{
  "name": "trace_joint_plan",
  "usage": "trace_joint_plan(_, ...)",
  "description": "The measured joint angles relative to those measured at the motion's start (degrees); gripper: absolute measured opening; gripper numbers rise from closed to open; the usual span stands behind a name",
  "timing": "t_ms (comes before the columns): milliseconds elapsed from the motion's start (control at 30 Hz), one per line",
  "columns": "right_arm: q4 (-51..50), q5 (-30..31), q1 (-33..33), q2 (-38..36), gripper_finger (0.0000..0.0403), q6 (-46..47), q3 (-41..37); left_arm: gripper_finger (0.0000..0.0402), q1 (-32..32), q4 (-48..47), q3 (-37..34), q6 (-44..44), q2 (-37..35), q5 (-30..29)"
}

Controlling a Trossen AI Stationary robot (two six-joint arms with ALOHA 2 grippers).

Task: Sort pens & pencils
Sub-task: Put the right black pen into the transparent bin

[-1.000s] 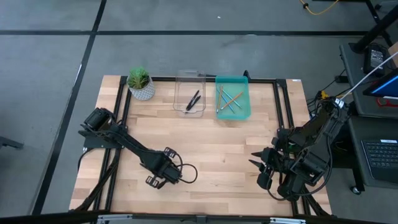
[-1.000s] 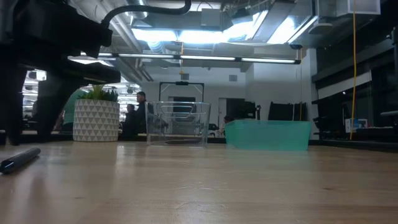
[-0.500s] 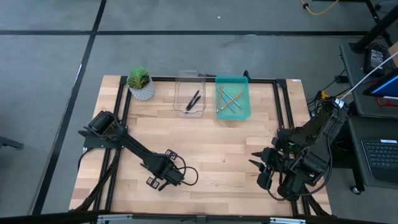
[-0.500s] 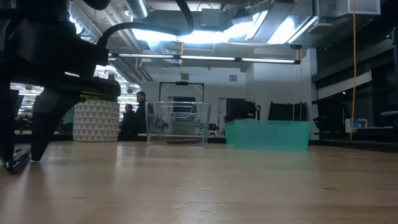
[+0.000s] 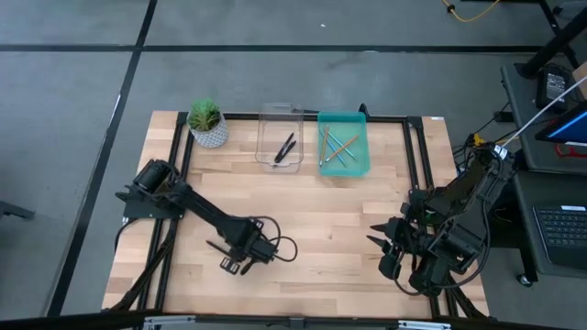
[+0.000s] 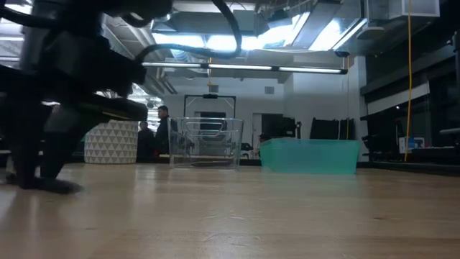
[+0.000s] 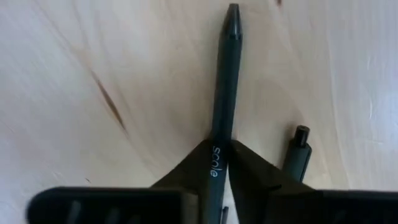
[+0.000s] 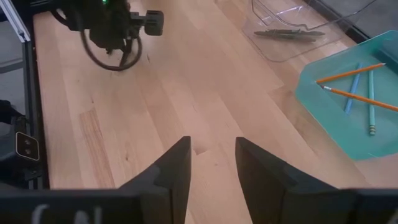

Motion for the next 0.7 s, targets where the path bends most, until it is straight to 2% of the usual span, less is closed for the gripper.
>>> trace_joint_plan(133,0.10,-0.01,0.00,0.00,0.0127,0.00,0.01,0.0017,1.66,0.08,-0.04,0.93,0.00,2.24)
trace_joint_plan(467,0.65,-0.03,0.00,0.00,0.0127,0.02,0.01,0.0017,5.12,1.41,-0.16,-0.54,-1.44,2.77)
trace_joint_plan(633,1.32,-0.05,0.01,0.00,0.0127,0.02,0.01,0.0017,6.66,2.28,-0.35,-2.74,-4.66,-3.78)
trace_joint_plan(700,1.35,-0.05,0.00,0.00,0.0127,0.02,0.01,0.0017,6.97,2.30,-0.31,-3.77,-6.26,-3.66)
